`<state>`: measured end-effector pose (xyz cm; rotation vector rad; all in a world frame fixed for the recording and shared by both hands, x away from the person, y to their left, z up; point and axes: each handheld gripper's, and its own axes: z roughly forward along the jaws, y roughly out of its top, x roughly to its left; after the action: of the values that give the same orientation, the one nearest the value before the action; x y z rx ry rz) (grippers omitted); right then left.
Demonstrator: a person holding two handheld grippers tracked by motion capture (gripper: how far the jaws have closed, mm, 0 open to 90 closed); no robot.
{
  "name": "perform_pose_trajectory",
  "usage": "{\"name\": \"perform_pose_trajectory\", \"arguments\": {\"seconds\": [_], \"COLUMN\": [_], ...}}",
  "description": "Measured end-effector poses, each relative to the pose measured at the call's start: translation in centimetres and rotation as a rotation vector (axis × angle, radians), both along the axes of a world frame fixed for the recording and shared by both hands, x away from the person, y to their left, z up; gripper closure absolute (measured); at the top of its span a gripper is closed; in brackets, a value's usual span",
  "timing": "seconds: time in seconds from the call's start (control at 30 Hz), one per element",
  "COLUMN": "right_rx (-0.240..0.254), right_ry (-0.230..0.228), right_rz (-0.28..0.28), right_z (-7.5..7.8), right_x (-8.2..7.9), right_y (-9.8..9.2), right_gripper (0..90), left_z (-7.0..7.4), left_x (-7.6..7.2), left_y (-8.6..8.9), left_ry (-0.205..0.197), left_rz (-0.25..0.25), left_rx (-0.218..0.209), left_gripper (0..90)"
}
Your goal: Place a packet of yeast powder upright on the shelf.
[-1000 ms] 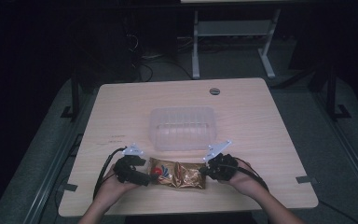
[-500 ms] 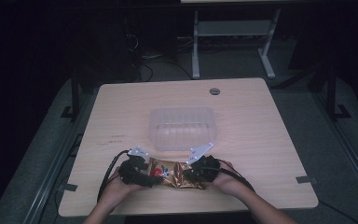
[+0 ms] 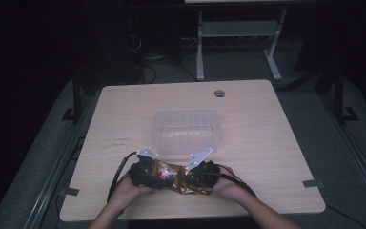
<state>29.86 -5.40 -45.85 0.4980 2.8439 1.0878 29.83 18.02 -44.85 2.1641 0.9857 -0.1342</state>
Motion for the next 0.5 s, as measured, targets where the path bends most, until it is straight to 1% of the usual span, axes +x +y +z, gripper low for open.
{"name": "perform_pose_trajectory", "arguments": {"seconds": [0.03,0.1,0.13,0.17,0.2,0.27,0.3,0.33,0.37,0.4,0.43,0.5], "right_rx": [0.003,0.007,0.007,0.008,0.007,0.009,0.009,0.009,0.009,0.01,0.013,0.016], "right_ry": [0.007,-0.004,-0.004,-0.005,-0.004,0.001,0.001,-0.001,-0.001,-0.001,0.002,0.003], "right_rz": [0.001,0.012,0.012,0.013,0.014,0.009,0.009,0.01,0.01,0.009,0.008,0.007], "right_z": [-0.05,-0.2,-0.2,-0.23,-0.25,-0.26,-0.26,-0.28,-0.28,-0.29,-0.31,-0.34], "right_x": [0.01,0.09,0.09,0.08,0.1,0.07,0.07,0.05,0.05,0.02,0.02,0.01], "right_y": [0.0,0.0,0.0,0.01,0.01,0.01,0.01,0.0,0.0,0.0,-0.03,-0.05], "right_gripper": [90.0,89.9,89.9,89.9,89.9,90.0,90.0,90.0,90.0,90.0,89.9,90.0], "left_z": [0.18,0.22,0.22,0.2,0.19,0.15,0.15,0.18,0.18,0.15,0.03,-0.08], "left_x": [0.09,0.21,0.21,0.31,0.41,0.54,0.54,0.52,0.52,0.54,0.58,0.67], "left_y": [0.25,0.49,0.49,0.55,0.55,0.47,0.47,0.39,0.39,0.36,0.32,0.35], "left_ry": [0.003,0.013,0.013,0.022,0.035,0.047,0.047,0.057,0.057,0.068,0.077,0.09], "left_rz": [0.01,0.019,0.019,0.024,0.026,0.017,0.017,0.01,0.01,0.007,0.004,0.003], "left_rx": [-0.03,-0.046,-0.046,-0.057,-0.065,-0.071,-0.071,-0.072,-0.072,-0.079,-0.085,-0.091], "left_gripper": [27.5,32.2,33.8,33.8,36.2,38.6,39.6,41.4,43.2,43.2,46.5,48.6]}}
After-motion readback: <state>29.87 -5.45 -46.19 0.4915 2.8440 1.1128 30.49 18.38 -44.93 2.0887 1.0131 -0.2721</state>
